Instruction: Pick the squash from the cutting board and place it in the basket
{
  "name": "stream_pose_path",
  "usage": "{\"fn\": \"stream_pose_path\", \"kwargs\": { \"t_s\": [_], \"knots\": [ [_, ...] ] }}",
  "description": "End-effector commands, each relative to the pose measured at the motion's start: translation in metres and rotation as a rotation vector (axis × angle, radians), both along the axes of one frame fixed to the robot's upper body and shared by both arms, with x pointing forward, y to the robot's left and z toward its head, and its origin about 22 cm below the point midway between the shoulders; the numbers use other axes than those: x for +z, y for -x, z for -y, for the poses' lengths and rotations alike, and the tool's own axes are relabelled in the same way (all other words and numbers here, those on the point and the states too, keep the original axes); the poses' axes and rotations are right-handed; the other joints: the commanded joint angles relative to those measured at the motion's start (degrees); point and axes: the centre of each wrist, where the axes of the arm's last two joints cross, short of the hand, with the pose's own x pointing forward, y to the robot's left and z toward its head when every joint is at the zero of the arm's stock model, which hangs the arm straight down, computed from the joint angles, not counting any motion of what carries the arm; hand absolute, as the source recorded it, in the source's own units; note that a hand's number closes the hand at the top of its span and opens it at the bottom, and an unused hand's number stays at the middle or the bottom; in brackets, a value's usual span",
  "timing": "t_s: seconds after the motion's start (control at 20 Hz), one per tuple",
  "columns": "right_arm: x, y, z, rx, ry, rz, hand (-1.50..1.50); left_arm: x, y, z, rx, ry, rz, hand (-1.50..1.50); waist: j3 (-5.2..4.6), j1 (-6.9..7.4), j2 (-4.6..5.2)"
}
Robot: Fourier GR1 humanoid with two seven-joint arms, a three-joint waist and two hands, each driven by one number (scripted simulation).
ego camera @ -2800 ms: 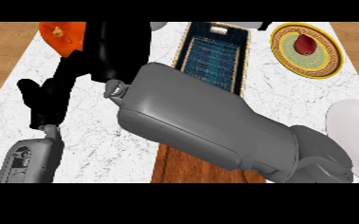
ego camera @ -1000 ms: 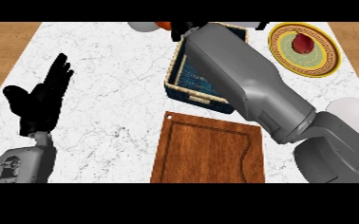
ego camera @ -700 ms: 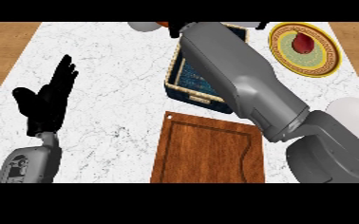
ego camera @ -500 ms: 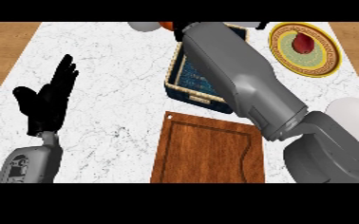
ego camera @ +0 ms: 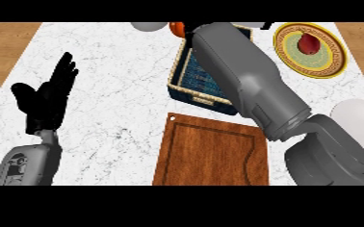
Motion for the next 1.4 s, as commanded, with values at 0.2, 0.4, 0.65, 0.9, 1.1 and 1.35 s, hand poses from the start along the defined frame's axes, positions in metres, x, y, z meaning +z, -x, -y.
{"fn": "stream_pose_path", "kwargs": {
  "t_s": [0.2, 0.4, 0.65, 0.9, 1.1, 1.35],
  "knots": [
    [-0.003, -0.008, 0.02, -0.022, 0.018, 0.008, 1.5, -0.004, 0.01, -0.001, -0.023, -0.003, 0.006, 0.0, 0.0, 0.81, 0.17],
    [-0.026, -0.004, 0.02, -0.027, 0.067, -0.029, 1.5, 0.004, -0.006, -0.002, -0.011, -0.003, 0.005, 0.0, 0.01, 0.08, 0.05],
    [-0.03, -0.007, 0.028, -0.058, 0.094, -0.024, 1.5, 0.009, 0.003, -0.015, -0.005, -0.005, 0.01, 0.0, 0.01, 0.77, 0.21],
    [-0.042, -0.004, 0.028, -0.032, 0.093, -0.088, 1.5, 0.012, -0.002, -0.009, 0.005, -0.016, 0.008, 0.0, 0.02, 0.22, 0.08],
    [-0.043, -0.003, 0.024, -0.047, 0.091, -0.122, 1.5, -0.004, -0.002, 0.008, -0.031, 0.019, 0.009, 0.0, -0.01, 0.97, 0.47],
    [-0.035, -0.011, 0.043, -0.054, 0.078, -0.159, 1.5, 0.002, -0.005, 0.008, -0.011, -0.009, 0.029, 0.0, 0.02, 0.4, 0.25]
  ]
}}
